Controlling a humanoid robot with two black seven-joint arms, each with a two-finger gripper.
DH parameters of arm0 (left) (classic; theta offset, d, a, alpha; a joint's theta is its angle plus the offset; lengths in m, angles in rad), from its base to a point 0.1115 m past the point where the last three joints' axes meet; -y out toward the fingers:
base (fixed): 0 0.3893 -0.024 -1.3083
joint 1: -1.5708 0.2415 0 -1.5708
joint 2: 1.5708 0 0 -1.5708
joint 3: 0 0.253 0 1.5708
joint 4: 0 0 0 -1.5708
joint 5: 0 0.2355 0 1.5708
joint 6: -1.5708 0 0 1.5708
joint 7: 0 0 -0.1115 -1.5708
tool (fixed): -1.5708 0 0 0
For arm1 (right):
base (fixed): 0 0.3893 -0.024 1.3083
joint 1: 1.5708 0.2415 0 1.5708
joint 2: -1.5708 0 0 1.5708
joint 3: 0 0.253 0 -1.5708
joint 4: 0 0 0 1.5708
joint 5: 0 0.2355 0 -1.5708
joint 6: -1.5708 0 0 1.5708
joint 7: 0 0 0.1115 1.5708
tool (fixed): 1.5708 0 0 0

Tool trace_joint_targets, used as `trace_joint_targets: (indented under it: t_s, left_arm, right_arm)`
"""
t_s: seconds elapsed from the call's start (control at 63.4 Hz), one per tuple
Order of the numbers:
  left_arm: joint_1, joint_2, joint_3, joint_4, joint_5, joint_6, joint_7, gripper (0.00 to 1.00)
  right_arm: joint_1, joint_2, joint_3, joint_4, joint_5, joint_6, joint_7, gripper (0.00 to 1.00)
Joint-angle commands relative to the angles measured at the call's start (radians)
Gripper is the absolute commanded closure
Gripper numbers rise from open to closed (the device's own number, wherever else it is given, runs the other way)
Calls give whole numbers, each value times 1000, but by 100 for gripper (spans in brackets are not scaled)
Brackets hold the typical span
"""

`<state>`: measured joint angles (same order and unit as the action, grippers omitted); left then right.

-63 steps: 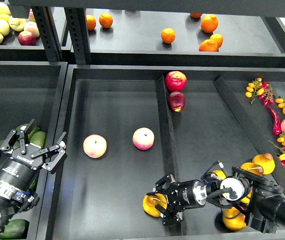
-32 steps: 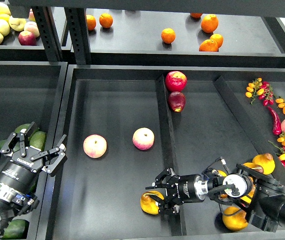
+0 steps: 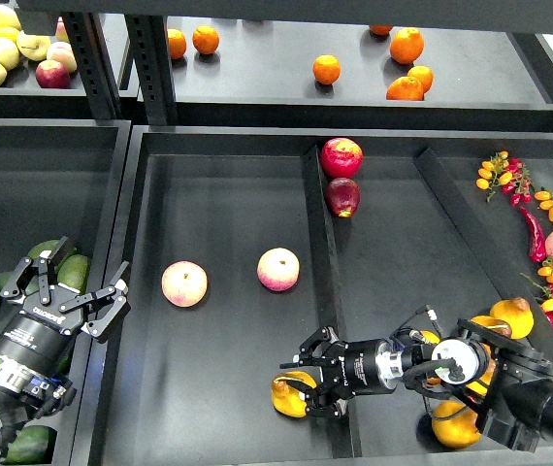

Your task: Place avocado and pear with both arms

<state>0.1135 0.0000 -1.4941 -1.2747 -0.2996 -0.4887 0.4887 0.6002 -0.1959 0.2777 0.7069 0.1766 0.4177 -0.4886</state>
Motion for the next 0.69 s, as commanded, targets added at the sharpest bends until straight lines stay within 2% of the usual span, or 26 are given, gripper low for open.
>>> trace_joint_targets:
  t_s: [0.0,0.347,0.489,0.678]
  left_arm:
    - [0,0,0,0,0,0,0,1]
    - [0,0,0,0,0,0,0,1]
    - [0,0,0,0,0,0,0,1]
    - [0,0,-1,0,0,0,0,1]
  right_arm:
    - [-2,-3,-2,2,-11,1,0,31]
    - [6,-42,-3,6,-15,30,0,15]
    - [0,-40,-2,6,-46,30,0,5]
    - [-13,-36,-6,6,-54,30,0,4]
